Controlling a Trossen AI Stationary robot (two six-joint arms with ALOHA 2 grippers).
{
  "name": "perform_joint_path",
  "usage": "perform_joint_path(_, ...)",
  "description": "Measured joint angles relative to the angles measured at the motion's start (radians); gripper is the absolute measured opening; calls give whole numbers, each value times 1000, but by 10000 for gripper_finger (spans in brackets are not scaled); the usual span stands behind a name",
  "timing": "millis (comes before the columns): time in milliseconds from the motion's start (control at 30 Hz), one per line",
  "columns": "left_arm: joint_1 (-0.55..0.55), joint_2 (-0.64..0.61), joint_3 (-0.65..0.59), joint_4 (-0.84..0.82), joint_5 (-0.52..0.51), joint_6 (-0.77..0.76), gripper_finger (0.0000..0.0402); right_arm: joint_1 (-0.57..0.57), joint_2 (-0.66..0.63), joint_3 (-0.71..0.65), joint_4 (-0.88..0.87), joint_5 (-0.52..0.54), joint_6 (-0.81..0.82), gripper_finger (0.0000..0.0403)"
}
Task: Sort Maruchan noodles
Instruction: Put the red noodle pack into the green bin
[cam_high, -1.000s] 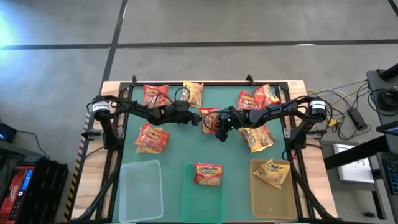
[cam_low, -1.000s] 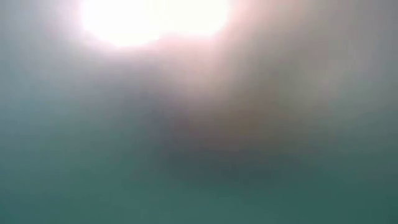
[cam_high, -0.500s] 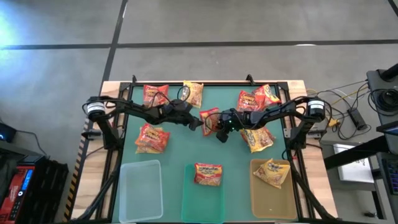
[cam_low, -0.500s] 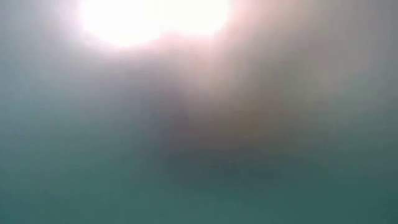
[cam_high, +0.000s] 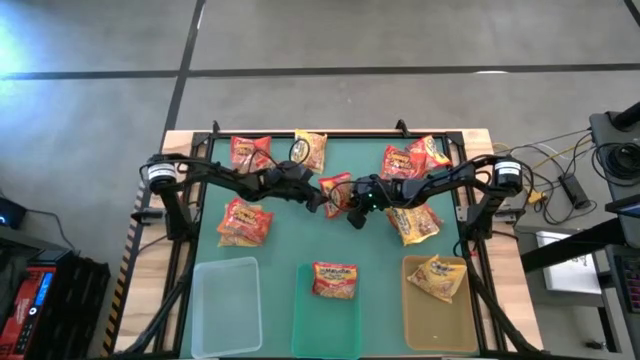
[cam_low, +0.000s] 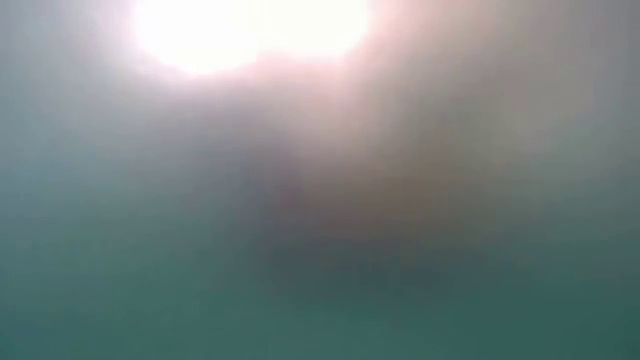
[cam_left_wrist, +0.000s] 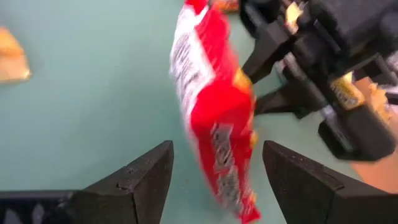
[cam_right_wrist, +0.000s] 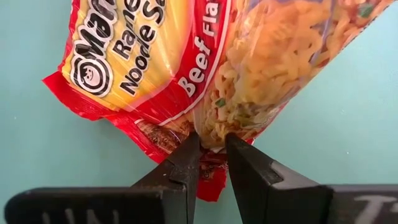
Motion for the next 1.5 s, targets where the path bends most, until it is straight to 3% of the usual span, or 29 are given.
perform_joint_path(400, 0, 82, 50, 30, 21, 0, 214, -1, 1, -1, 29, 5, -8, 74)
perform_joint_path(733, 7, 82, 49, 39, 18, -3, 56, -2, -51, -1, -14, -43, -11, 88)
perform_joint_path(867, 11, 81, 49, 68, 35, -8, 21, 1, -107, -3, -67, -89, 39, 92)
perform_joint_path(1167, 25, 71, 49, 134, 122, 0, 18, 65, -264, -1, -273, -118, 127, 91)
perform_joint_path(1500, 16, 10, 49, 130, 411, -1, 15, 165, -417, -2, -467, -108, 173, 81)
